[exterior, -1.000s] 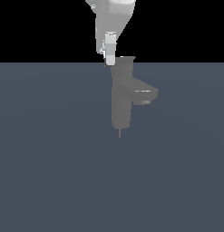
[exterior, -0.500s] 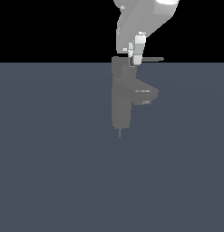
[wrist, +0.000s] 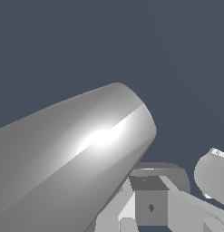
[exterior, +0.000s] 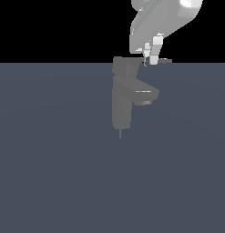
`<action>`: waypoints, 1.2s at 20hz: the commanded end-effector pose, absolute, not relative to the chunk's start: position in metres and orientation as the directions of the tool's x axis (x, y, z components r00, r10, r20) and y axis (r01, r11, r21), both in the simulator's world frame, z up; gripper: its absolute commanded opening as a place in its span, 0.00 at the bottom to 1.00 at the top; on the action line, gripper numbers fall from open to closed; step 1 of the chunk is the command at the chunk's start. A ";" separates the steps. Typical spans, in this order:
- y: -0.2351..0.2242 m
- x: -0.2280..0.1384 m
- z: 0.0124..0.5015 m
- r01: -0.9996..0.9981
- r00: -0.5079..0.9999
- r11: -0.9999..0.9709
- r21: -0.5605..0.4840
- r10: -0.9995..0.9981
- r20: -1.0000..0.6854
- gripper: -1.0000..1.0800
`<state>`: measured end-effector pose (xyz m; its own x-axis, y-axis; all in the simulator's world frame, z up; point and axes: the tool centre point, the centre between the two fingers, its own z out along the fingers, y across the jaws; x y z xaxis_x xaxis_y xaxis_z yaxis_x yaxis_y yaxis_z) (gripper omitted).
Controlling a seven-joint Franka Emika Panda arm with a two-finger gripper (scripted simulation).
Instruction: Turn on the faucet by rotating a designated handle.
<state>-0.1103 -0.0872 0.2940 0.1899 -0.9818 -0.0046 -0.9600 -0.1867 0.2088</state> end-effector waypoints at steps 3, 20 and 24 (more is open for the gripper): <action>-0.100 -0.096 0.291 -0.962 0.185 -0.182 0.204 -0.983 -0.003 0.00; -0.145 -0.049 0.286 -0.966 0.171 -0.168 0.199 -0.985 0.000 0.00; -0.156 -0.039 0.285 -0.966 0.168 -0.164 0.197 -0.986 0.001 0.00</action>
<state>-0.0408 -0.1370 0.2858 0.1929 -0.9812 -0.0045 -0.9614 -0.1899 0.1994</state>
